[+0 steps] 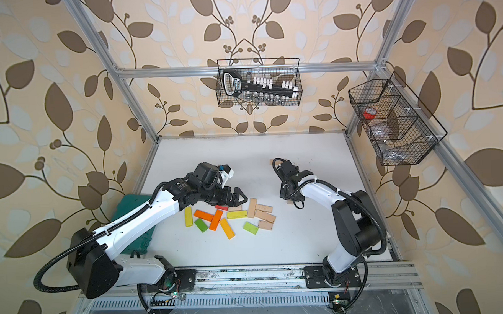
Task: Assemble a giraffe with building blocks
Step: Assemble the building block at the center of the board.
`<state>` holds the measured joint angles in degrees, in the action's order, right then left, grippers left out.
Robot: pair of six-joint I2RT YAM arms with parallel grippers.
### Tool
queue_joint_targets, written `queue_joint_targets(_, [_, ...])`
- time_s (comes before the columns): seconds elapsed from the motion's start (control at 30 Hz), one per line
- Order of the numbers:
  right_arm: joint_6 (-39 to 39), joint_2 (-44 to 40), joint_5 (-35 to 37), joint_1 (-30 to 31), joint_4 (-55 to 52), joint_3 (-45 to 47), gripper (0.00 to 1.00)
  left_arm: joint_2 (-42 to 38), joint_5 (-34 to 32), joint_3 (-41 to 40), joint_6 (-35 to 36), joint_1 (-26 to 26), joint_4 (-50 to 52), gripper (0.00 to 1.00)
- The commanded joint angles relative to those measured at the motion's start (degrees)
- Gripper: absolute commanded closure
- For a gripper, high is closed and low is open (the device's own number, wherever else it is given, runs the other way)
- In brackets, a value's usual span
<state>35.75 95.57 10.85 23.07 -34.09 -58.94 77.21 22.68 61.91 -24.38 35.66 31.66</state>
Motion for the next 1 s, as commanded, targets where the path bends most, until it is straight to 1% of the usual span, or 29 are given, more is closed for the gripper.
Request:
queue_joint_targets(0.0, [-1.88, 4.58, -0.83, -0.47, 1.83, -3.81, 0.78, 1.92, 2.03, 2.99, 4.03, 0.34, -0.67, 0.01])
queue_joint_targets(0.1, [-3.32, 8.58, -1.46, -0.83, 2.0, -6.77, 0.78, 3.57, 1.77, 4.08, 5.56, 0.33, -0.07, 0.01])
queue_joint_targets(0.27, [-4.69, 12.8, -2.06, -2.03, 1.83, -10.66, 0.76, 4.27, 2.63, 3.89, 5.7, 0.1, -0.71, 0.01])
queue_joint_targets(0.3, [-5.0, 13.37, -2.08, -2.4, 1.68, -11.35, 0.73, 4.26, 2.64, 3.75, 5.74, 0.07, -0.83, 0.01])
queue_joint_targets(0.5, [-7.37, 14.66, -2.93, -3.63, -1.33, -15.35, 0.4, 4.38, 3.63, 3.84, 5.9, -0.67, -0.97, 0.01])
queue_joint_targets(0.57, [-8.01, 13.53, -4.04, -3.57, -1.89, -15.37, 0.32, 4.35, 4.08, 3.83, 5.83, -0.9, -1.1, 0.01])
queue_joint_targets(0.63, [-8.03, 11.34, -5.16, -3.57, -1.73, -14.04, 0.31, 4.29, 4.59, 3.83, 5.77, -1.03, -1.19, 0.01])
queue_joint_targets(0.8, [-6.54, 5.63, -6.11, -2.55, 1.03, -7.8, 0.33, 4.0, 5.66, 3.74, 5.49, -0.98, -1.41, 0.01])
queue_joint_targets(0.9, [-6.05, 4.33, -5.29, -2.63, 3.02, -5.83, 0.34, 3.74, 6.04, 3.74, 5.46, -0.96, -1.24, 0.01])
queue_joint_targets(0.97, [-6.0, 5.02, -4.99, -2.74, 3.15, -5.97, 0.36, 3.56, 6.24, 3.74, 5.35, -0.99, -1.22, 0.01])
